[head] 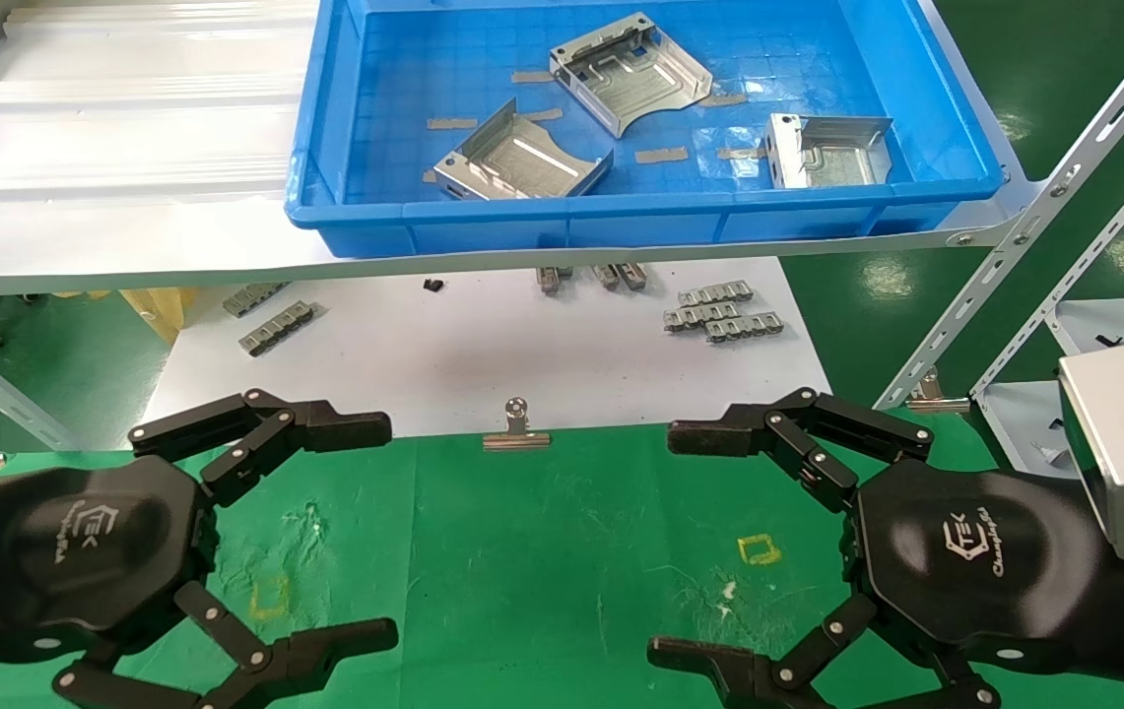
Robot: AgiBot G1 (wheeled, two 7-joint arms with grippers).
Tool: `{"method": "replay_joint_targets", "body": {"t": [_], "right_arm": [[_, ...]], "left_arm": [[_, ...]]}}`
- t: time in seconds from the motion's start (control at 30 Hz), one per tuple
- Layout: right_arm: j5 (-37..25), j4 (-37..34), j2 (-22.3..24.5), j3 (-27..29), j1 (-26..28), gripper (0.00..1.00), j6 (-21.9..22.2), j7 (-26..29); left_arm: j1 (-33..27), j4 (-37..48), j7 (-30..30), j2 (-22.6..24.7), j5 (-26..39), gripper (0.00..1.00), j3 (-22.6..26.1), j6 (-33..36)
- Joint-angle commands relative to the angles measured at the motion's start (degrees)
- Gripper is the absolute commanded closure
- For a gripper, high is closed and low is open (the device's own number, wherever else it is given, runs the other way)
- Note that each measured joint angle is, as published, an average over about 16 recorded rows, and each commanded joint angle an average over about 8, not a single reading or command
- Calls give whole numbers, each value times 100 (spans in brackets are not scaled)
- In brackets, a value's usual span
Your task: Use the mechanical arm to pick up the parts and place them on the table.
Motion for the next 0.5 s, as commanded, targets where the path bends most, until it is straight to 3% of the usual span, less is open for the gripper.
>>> {"method": "replay_joint_targets", "body": {"t": [0.03,0.5], "right_arm": [[0,0,0,0,0,0,0,0],[0,0,0,0,0,0,0,0]], "left_arm": [[0,0,0,0,0,100,0,0],[0,0,0,0,0,100,0,0]]}}
